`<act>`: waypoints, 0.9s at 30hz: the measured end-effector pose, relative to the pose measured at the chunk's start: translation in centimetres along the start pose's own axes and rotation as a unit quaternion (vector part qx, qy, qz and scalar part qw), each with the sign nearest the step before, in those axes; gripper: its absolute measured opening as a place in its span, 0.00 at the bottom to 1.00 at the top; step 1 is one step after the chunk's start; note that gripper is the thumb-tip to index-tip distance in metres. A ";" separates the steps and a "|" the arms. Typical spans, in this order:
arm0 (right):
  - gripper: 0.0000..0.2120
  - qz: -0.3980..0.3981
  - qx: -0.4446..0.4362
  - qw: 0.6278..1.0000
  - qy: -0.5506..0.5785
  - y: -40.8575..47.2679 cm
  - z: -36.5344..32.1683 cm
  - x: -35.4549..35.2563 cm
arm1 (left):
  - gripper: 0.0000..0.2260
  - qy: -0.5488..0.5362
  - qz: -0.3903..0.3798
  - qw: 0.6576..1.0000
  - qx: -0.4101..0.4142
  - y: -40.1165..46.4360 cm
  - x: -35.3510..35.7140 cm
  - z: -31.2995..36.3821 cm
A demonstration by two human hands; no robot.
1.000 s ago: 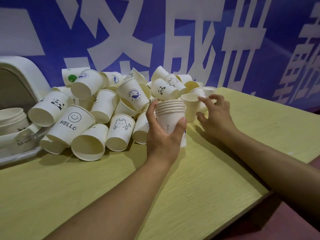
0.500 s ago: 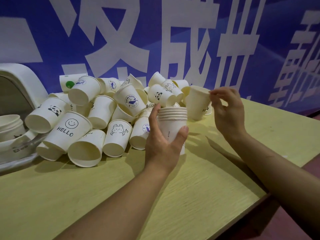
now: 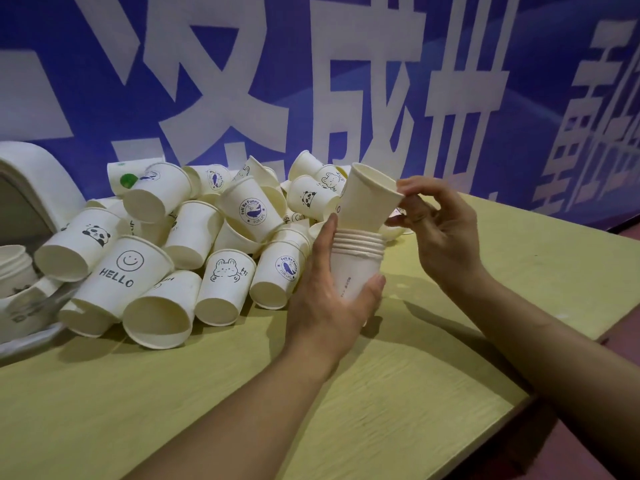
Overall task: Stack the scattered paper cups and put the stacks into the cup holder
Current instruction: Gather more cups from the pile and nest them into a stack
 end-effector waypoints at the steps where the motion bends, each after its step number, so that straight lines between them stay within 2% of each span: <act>1: 0.06 0.005 -0.002 1.000 0.001 0.0 -0.1 -0.1 | 0.39 0.002 0.001 1.000 0.002 0.0 0.0 0.0; 4: 0.08 0.035 -0.001 0.999 0.012 0.2 -0.3 -0.9 | 0.40 0.019 -0.011 0.999 0.026 -0.1 0.2 0.6; 6: 0.09 0.028 0.005 1.000 0.005 0.3 -0.2 -1.1 | 0.41 0.026 -0.018 0.999 0.041 -0.3 0.4 0.9; 13: 0.08 -0.109 0.027 0.993 -0.031 -1.1 1.2 2.0 | 0.46 -0.002 0.041 0.999 0.015 0.0 -0.5 -0.1; 18: 0.15 -0.122 0.024 0.991 -0.041 -1.5 1.7 2.2 | 0.43 -0.023 0.080 0.996 0.009 0.1 -1.2 -0.5; 23: 0.23 -0.109 0.053 0.982 -0.146 -1.9 3.4 2.4 | 0.39 -0.077 0.186 0.979 -0.037 -0.3 -3.9 -1.7; 27: 0.26 -0.093 0.164 0.956 -0.223 -2.4 6.5 2.0 | 0.39 -0.111 0.262 0.957 -0.052 -0.7 -5.7 -2.5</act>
Point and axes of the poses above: each hand's wrist, its own y-axis towards the middle knuckle, its own x-axis out of the palm, z = x × y, the point moved 9 cm from there along y, towards the middle knuckle, and after that the axes turned 15 degrees about y, right-handed, at the moved point
